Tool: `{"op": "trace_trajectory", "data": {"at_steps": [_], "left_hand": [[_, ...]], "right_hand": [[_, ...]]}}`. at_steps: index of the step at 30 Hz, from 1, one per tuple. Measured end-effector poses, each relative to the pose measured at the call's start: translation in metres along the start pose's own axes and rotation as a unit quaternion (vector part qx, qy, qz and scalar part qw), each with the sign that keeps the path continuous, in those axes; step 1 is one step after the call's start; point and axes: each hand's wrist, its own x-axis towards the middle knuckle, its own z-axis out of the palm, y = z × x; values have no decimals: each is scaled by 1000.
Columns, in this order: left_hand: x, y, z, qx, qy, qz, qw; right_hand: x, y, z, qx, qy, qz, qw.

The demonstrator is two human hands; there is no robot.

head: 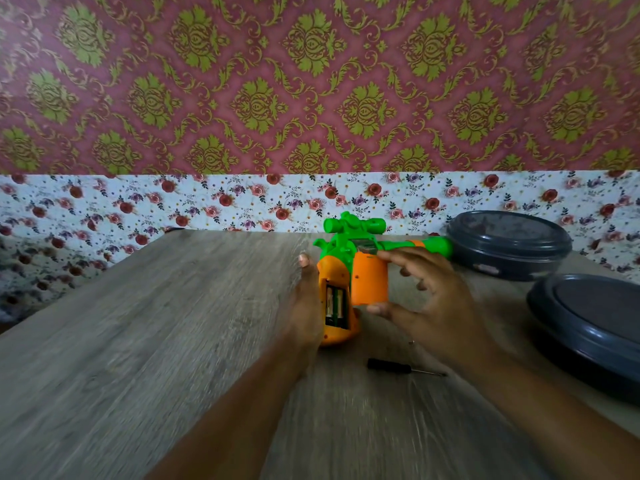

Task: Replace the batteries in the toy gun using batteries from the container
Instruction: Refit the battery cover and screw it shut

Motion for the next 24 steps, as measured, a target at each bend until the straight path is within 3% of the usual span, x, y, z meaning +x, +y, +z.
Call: {"op": "trace_trajectory", "data": {"at_steps": [8,24], "left_hand": [[3,0,-1,-39,-28,-18,999],[-3,10,-5,-115,-61,-69,989]], "right_hand": [[-12,-12,37,-35,-55,15,998],[-12,-14,36,-53,-63,15,996]]}}
